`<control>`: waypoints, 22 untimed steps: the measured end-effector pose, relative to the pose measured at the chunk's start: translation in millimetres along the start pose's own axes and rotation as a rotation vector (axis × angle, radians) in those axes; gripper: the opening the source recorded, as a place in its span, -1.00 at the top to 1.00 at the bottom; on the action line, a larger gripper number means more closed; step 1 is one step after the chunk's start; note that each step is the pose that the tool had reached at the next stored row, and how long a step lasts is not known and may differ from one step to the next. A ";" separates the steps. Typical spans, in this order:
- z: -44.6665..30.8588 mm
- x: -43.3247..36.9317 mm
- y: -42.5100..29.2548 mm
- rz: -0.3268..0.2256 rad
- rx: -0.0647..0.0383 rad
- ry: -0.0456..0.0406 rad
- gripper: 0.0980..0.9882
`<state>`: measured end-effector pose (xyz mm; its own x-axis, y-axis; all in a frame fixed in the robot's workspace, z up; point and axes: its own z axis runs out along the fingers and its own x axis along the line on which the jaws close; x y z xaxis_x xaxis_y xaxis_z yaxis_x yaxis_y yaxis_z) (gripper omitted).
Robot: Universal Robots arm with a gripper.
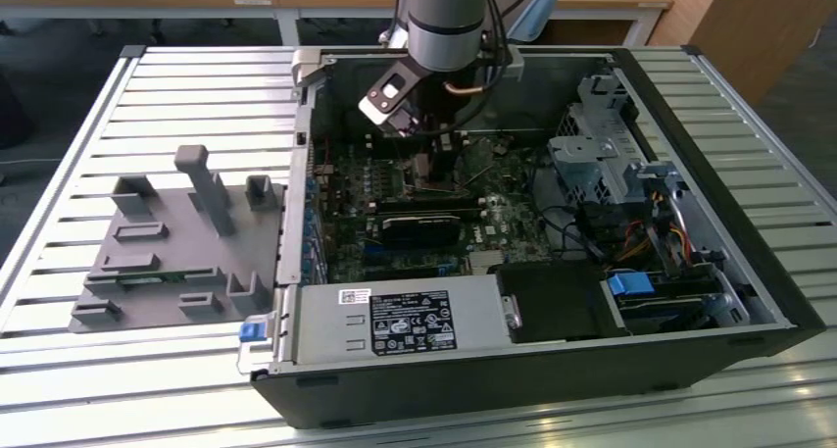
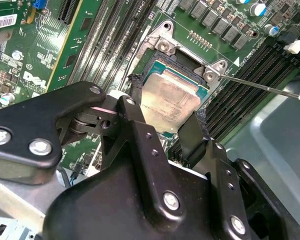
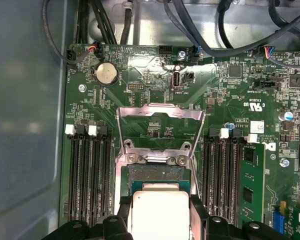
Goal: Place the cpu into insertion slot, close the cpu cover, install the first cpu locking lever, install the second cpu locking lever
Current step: 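Place the cpu into insertion slot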
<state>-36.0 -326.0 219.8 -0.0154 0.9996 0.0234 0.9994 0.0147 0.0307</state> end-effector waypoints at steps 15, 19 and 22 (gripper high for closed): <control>9.7 0.0 1.3 0.008 0.000 -0.0002 0.00; 11.4 0.0 1.3 0.010 0.000 -0.0004 0.00; 12.8 0.0 1.3 0.011 0.000 -0.0003 0.00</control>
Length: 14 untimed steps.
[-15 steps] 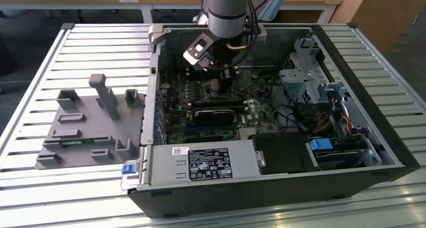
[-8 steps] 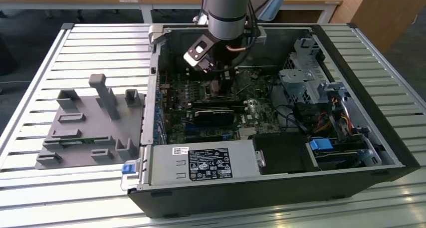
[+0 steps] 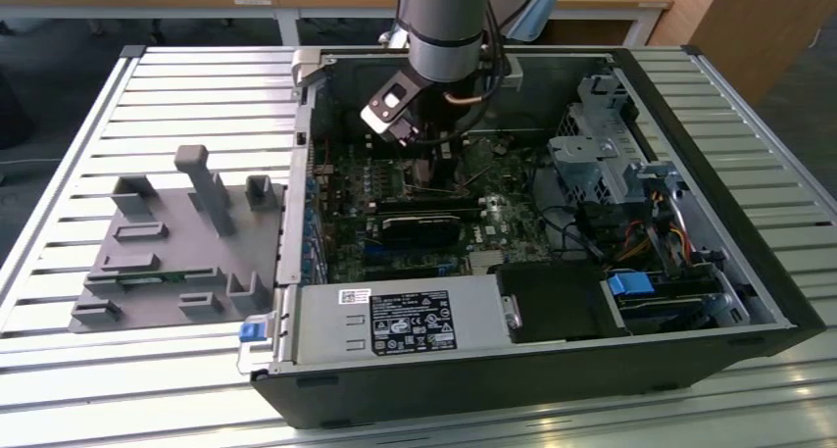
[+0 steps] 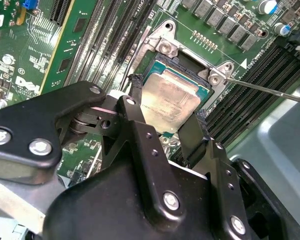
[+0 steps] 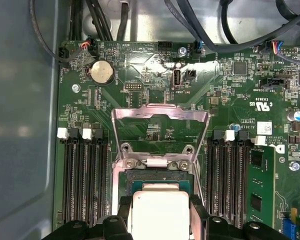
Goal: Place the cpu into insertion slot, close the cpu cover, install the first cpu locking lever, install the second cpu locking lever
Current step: 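Place the cpu into insertion slot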
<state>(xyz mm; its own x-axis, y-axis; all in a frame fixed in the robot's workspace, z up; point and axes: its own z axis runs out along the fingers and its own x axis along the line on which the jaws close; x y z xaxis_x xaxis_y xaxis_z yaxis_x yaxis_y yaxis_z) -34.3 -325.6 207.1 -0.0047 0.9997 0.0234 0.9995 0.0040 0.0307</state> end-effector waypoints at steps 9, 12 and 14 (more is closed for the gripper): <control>6.4 1.4 0.5 0.002 0.000 0.0000 0.00; 7.8 2.2 0.6 0.003 0.000 -0.0001 0.00; 8.6 2.5 0.6 0.003 0.000 -0.0001 0.00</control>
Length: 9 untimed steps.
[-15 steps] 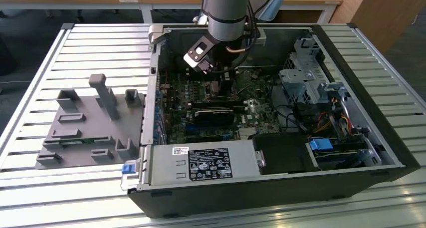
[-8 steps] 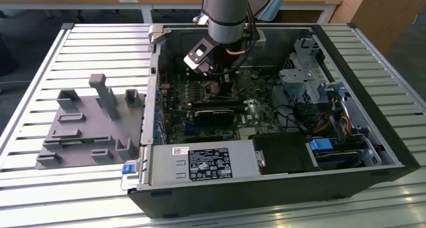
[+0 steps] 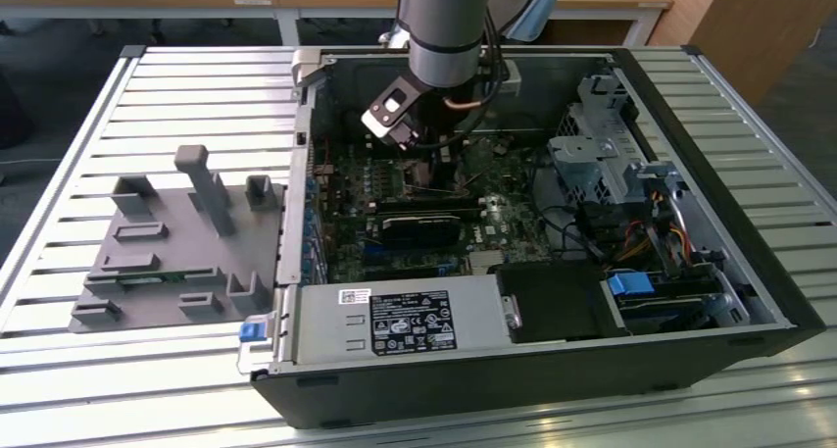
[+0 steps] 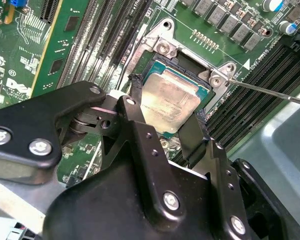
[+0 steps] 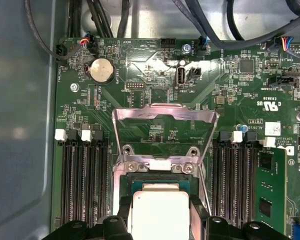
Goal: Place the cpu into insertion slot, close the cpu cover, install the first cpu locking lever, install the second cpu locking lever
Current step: 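Place the cpu into insertion slot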
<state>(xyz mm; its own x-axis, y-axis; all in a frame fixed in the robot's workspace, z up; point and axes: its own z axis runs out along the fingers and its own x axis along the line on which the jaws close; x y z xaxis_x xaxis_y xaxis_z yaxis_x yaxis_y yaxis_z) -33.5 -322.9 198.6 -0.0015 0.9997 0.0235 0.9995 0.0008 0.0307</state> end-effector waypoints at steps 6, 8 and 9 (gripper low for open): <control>2.1 0.2 0.0 0.003 0.000 -0.0001 0.00; 2.5 0.4 0.2 0.003 0.000 -0.0003 0.00; 2.8 0.5 0.3 0.003 0.000 -0.0002 0.00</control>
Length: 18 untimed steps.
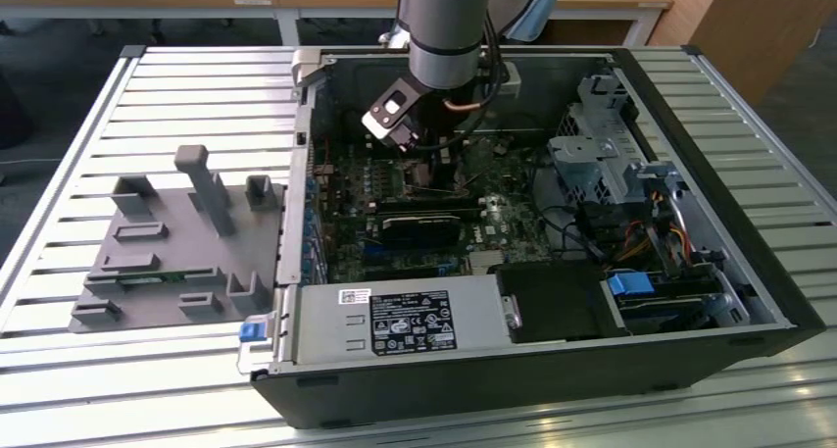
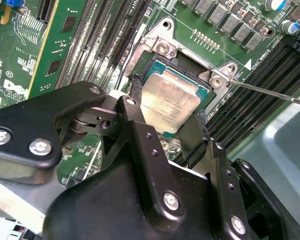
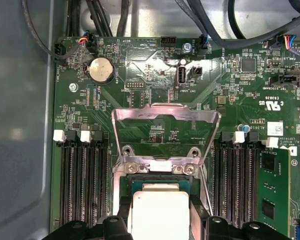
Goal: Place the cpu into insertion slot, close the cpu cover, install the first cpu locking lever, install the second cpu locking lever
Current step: 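Place the cpu into insertion slot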
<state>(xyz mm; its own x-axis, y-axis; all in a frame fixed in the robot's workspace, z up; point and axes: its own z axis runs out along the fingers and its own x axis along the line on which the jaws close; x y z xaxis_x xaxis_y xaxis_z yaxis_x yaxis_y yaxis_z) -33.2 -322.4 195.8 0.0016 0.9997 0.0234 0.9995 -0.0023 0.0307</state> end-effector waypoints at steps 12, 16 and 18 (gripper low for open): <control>2.4 0.8 0.4 0.002 0.000 -0.0006 0.00; 2.5 0.8 0.4 0.002 0.000 -0.0012 -0.02; 2.5 0.8 0.5 0.002 0.000 -0.0013 -0.16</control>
<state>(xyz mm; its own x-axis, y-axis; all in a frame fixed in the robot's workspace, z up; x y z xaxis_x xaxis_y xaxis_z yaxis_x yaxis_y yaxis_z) -32.6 -321.6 193.4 0.0036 0.9997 0.0222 0.9995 -0.0043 0.0307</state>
